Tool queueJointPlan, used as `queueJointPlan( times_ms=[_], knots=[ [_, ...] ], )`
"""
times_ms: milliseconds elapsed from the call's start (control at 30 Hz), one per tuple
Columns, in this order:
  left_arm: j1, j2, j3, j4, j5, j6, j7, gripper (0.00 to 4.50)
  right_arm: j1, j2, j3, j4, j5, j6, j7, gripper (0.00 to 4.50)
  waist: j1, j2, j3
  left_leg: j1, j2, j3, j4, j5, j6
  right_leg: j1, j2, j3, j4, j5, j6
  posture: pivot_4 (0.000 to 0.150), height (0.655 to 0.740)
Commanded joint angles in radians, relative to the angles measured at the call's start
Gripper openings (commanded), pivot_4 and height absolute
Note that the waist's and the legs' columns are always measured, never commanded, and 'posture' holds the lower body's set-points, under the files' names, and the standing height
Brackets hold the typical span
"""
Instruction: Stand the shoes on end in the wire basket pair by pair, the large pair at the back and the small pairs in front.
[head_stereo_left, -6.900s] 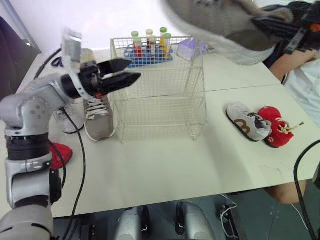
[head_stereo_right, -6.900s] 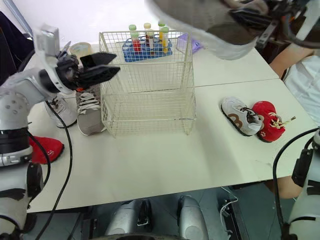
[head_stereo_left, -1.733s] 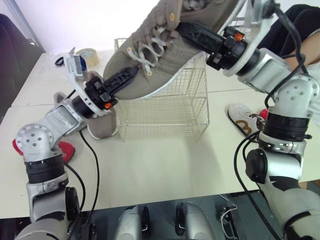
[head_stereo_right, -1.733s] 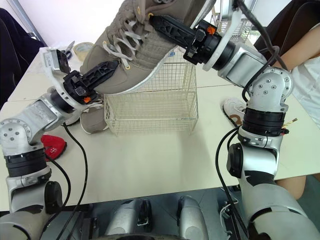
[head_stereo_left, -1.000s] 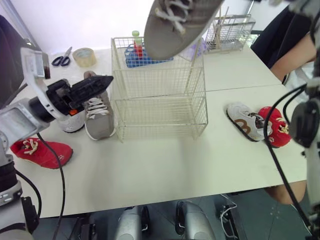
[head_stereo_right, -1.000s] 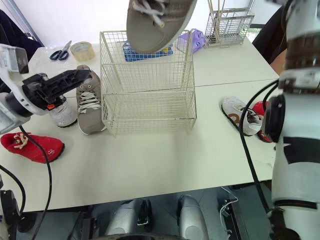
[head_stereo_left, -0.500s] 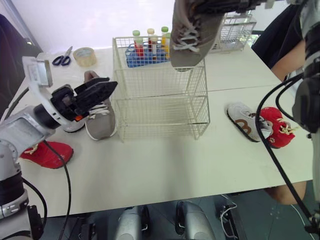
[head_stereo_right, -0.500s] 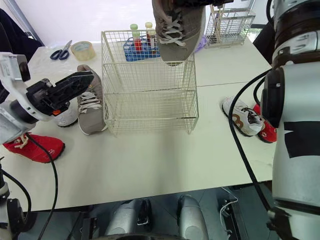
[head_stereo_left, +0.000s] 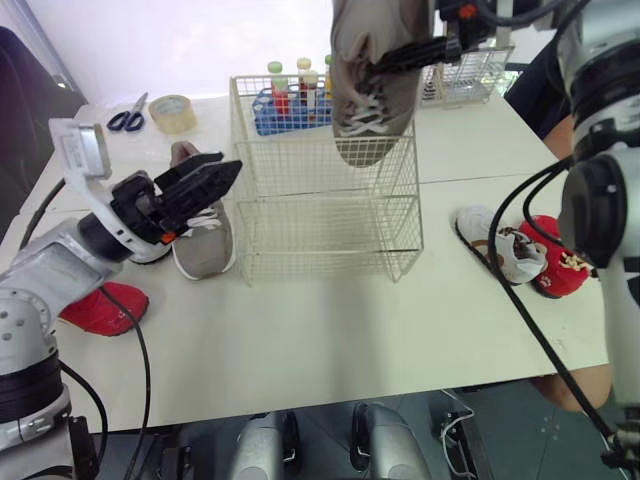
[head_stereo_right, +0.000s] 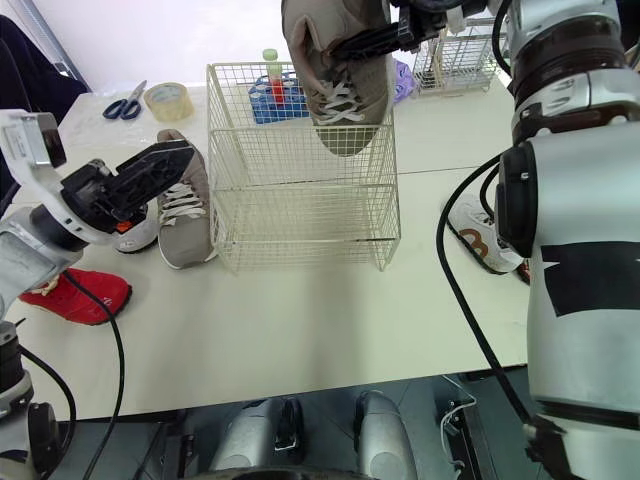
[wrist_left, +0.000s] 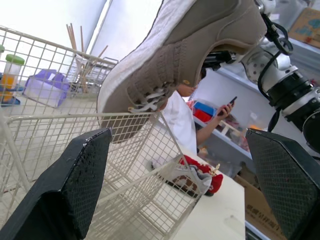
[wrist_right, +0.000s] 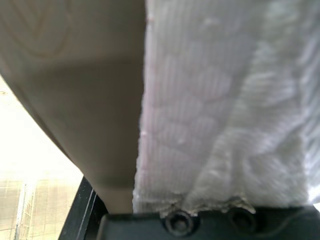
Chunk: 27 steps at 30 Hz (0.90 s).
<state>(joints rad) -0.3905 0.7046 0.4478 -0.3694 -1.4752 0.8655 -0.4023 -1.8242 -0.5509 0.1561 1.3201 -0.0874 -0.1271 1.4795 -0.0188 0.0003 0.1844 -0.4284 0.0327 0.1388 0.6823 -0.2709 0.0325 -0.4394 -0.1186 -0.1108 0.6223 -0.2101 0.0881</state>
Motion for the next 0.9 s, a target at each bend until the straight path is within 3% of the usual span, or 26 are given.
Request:
queueJointPlan(
  times_ms=[33,400,900],
  knots=[
    [0.016,-0.013,0.026,-0.056,-0.036,-0.038,0.038,4.40,0.065,0.022,0.002,0.016,-0.033,0.019,0.015,1.93,0.000,0.000,0.000,0.000,0.000,0.000,0.000,0.000,0.000,0.000,0.000,0.000,0.000,0.000,0.000,0.150,0.7400],
    [0.033,0.005,0.013,-0.102,-0.108,-0.051,0.131,4.40,0.229,0.061,-0.002,0.015,-0.086,-0.006,-0.057,1.93,-0.003,0.000,-0.002,0.006,0.000,-0.002,0.000,0.000,0.000,0.008,0.001,-0.002,-0.002,0.000,0.000,0.150,0.7400],
    [-0.018,0.009,-0.047,-0.091,-0.123,-0.056,0.162,4.40,0.217,0.045,-0.023,0.012,-0.096,-0.016,-0.115,1.93,-0.002,0.000,-0.002,0.013,0.000,-0.002,0.000,-0.001,-0.001,0.014,0.000,-0.001,-0.002,0.000,0.000,0.150,0.7400]
  ],
)
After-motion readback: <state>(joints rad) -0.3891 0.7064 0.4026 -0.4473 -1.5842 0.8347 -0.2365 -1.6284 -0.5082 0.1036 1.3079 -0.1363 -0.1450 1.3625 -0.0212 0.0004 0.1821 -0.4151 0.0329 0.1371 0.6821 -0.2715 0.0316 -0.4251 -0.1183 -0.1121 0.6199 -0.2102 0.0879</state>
